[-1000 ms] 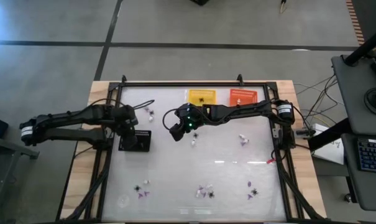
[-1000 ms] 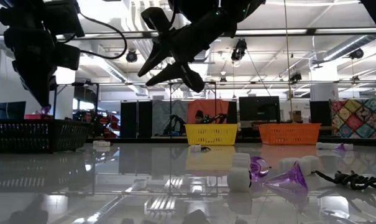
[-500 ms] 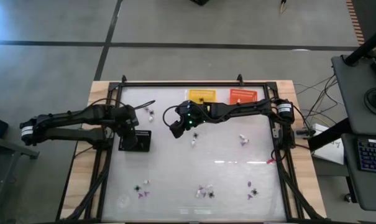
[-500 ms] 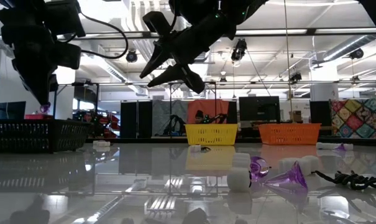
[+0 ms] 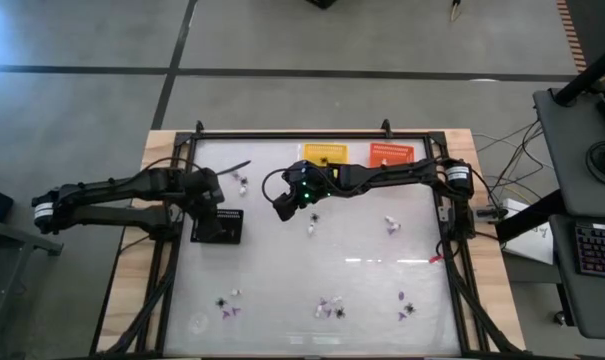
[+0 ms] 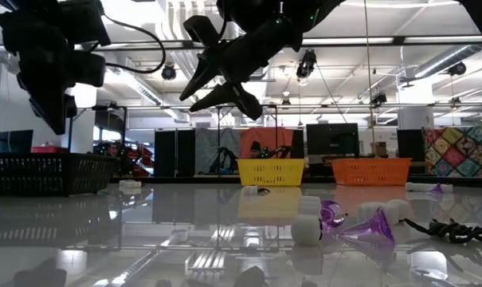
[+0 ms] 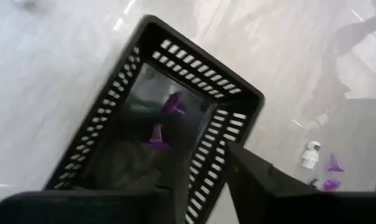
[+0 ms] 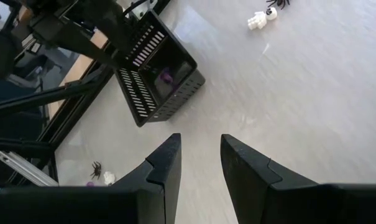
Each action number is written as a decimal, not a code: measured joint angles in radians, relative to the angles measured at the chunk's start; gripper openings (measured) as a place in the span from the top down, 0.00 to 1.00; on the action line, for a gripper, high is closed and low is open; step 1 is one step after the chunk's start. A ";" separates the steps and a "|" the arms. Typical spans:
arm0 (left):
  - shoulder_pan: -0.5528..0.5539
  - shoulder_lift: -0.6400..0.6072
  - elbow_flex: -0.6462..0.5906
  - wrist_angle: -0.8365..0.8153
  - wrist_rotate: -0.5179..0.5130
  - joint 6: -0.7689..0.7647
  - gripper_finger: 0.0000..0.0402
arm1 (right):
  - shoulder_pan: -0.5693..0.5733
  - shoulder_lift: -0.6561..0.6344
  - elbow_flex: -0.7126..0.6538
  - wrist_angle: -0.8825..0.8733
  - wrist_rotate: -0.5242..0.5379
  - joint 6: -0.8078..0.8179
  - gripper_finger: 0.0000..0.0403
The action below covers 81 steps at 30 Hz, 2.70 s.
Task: Sort Halloween decoration
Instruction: Put the purple witch hat toy into the black bin, then put the black spider toy into the yellow bin
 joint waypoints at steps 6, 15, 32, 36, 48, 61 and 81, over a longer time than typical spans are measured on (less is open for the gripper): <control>0.000 0.002 0.000 0.009 -0.012 -0.001 0.71 | -0.003 0.000 0.000 -0.096 0.000 -0.039 0.74; 0.000 -0.001 0.000 0.162 -0.013 -0.008 0.71 | -0.011 0.015 0.000 -0.359 0.043 -0.064 0.74; 0.000 -0.010 0.005 0.281 -0.127 -0.077 0.71 | -0.091 0.017 0.000 -0.192 0.023 -0.083 0.74; 0.000 -0.010 0.057 0.270 -0.164 -0.086 0.71 | -0.116 0.017 -0.001 -0.210 0.017 -0.135 0.74; 0.000 -0.009 0.280 0.192 -0.528 -0.085 0.71 | -0.199 0.024 -0.001 0.038 0.000 -0.139 0.74; 0.000 -0.013 0.396 0.084 -0.548 -0.103 0.71 | -0.234 0.202 0.174 0.139 -0.101 -0.178 0.74; 0.000 -0.024 0.387 0.016 -0.548 -0.102 0.71 | -0.233 0.604 0.840 -0.283 -0.168 -0.303 0.74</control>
